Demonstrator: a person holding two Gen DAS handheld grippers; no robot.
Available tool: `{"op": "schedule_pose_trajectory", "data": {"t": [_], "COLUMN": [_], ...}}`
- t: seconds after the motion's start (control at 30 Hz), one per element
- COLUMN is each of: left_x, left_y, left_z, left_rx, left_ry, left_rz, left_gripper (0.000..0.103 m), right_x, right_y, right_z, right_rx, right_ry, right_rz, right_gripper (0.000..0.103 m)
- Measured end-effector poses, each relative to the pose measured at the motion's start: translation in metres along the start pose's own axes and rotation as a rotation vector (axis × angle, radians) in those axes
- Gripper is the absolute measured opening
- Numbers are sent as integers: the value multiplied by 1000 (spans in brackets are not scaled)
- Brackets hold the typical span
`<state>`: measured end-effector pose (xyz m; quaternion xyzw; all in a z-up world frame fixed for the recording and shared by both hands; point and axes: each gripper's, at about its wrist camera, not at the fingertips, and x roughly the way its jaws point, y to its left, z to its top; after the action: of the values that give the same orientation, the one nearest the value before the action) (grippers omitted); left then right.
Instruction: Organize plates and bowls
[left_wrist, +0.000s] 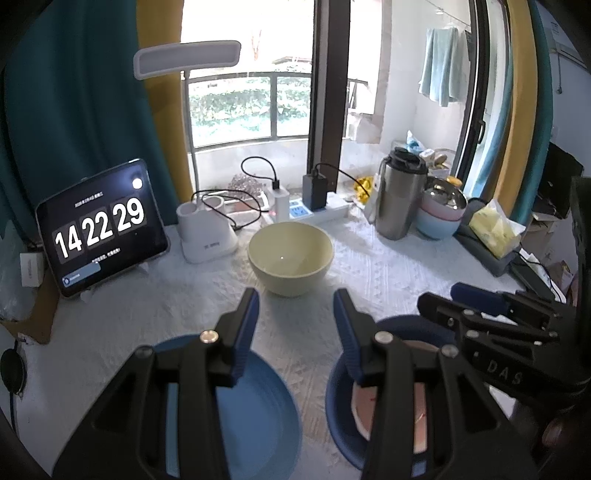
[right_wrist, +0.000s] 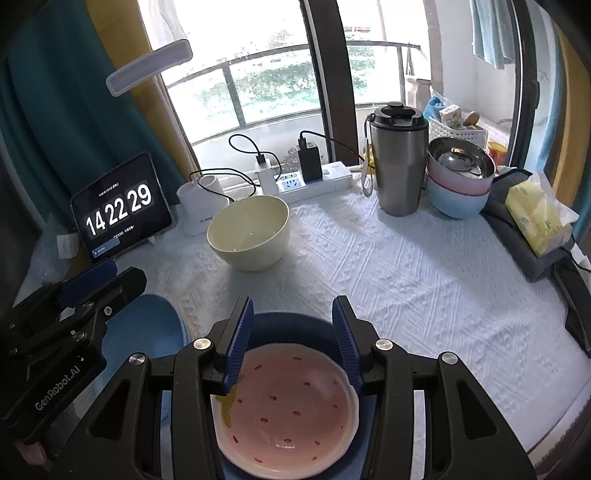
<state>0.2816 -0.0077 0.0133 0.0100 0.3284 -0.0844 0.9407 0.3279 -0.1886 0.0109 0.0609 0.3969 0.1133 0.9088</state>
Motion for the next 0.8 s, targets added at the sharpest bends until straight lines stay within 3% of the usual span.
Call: {"op": "schedule_pose_trajectory", "data": {"t": [0.8], "left_x": [53], "left_y": [6], "left_z": [28], "left_rx": [-43], "left_ry": [-5], "left_rz": [35], "left_gripper": [43], "right_x": [45], "right_y": [-6], "right_z": [45], "right_rx": [-119], "right_ry": [-5], "right_rz": [39], "right_gripper": [47]}}
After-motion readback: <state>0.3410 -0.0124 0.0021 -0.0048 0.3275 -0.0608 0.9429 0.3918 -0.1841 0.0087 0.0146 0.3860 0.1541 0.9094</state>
